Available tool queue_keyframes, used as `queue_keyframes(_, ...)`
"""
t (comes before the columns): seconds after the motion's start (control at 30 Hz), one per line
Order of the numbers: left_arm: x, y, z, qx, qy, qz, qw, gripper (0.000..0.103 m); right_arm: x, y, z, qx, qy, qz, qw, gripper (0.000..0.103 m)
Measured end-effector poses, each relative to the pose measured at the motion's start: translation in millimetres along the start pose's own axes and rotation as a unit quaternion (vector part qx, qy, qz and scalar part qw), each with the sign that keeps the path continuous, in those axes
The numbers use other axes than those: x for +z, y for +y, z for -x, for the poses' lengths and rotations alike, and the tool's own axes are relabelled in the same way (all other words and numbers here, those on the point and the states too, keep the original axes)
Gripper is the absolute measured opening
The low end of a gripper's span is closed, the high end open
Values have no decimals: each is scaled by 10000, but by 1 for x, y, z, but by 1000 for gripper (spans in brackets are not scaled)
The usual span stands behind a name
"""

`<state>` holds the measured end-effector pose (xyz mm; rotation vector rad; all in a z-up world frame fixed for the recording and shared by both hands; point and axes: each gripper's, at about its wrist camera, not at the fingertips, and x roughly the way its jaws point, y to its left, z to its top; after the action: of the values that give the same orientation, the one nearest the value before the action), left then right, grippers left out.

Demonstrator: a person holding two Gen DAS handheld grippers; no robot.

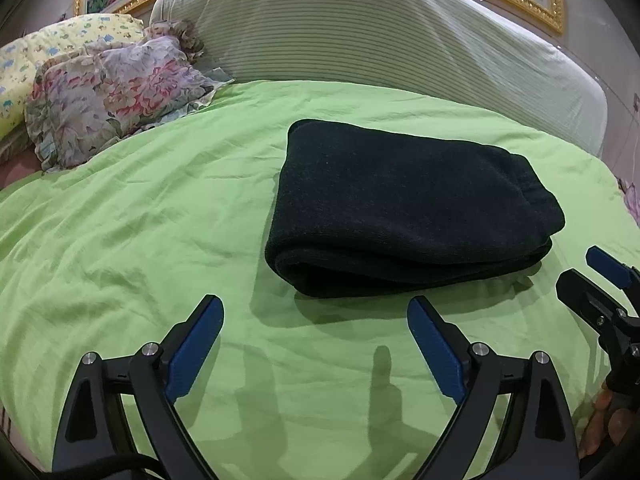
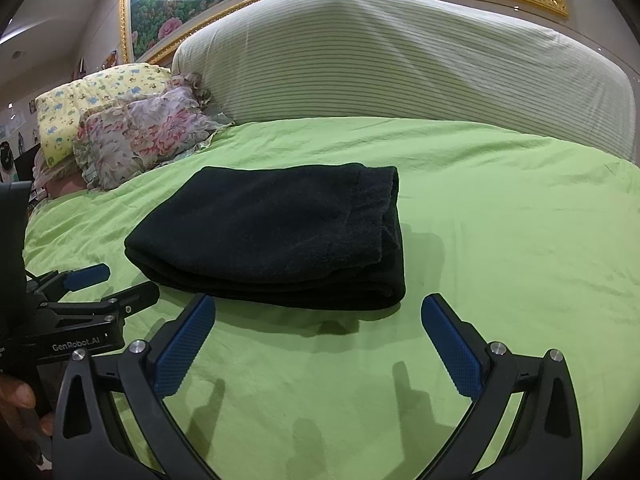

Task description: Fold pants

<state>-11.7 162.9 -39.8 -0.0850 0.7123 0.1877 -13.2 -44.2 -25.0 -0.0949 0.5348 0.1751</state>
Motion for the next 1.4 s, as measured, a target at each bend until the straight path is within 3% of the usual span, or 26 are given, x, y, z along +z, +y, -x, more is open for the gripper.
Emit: queue_keyframes(1.4, -1, -12, 10, -3, -242, -207, 9995, 100, -1, 12, -2, -35, -4, 90, 10000, 103)
